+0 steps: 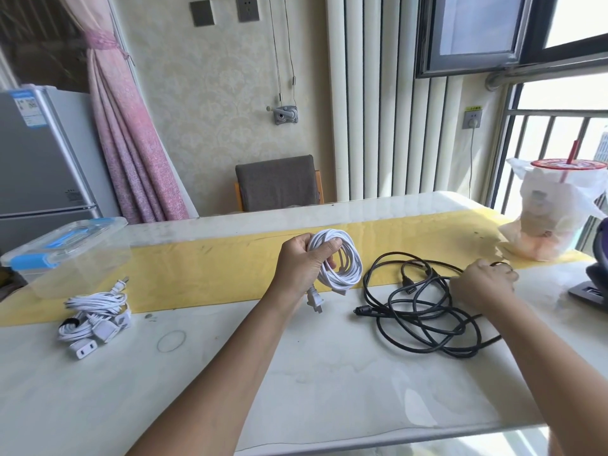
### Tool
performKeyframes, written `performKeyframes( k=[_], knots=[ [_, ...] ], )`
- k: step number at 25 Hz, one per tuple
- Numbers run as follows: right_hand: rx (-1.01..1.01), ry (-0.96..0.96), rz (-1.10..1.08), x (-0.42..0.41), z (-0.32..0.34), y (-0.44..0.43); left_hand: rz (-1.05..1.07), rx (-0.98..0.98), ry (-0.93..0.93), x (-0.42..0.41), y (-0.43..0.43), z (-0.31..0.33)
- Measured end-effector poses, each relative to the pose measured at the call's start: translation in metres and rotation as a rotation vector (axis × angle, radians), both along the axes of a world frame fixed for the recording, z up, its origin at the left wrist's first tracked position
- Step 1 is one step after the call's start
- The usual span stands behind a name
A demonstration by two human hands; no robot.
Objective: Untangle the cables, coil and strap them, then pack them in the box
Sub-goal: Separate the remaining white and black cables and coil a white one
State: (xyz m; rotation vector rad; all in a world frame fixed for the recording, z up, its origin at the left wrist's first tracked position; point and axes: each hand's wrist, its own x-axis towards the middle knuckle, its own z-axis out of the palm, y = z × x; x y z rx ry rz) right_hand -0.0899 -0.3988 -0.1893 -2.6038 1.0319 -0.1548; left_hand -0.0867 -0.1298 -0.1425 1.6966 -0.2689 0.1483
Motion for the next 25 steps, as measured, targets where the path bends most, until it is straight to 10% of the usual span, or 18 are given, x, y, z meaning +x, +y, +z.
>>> performKeyframes(
  k=[12,25],
  knots=[
    [0.143,-0.181,0.592,0.023,0.001,0.125,0.140,-0.095,-0.086,0.012,0.017,-0.006],
    [0.431,-0.427,0.598,0.065,0.001,0.133,0.315,-0.172,-0.054,0.048,0.061,-0.019]
  ],
)
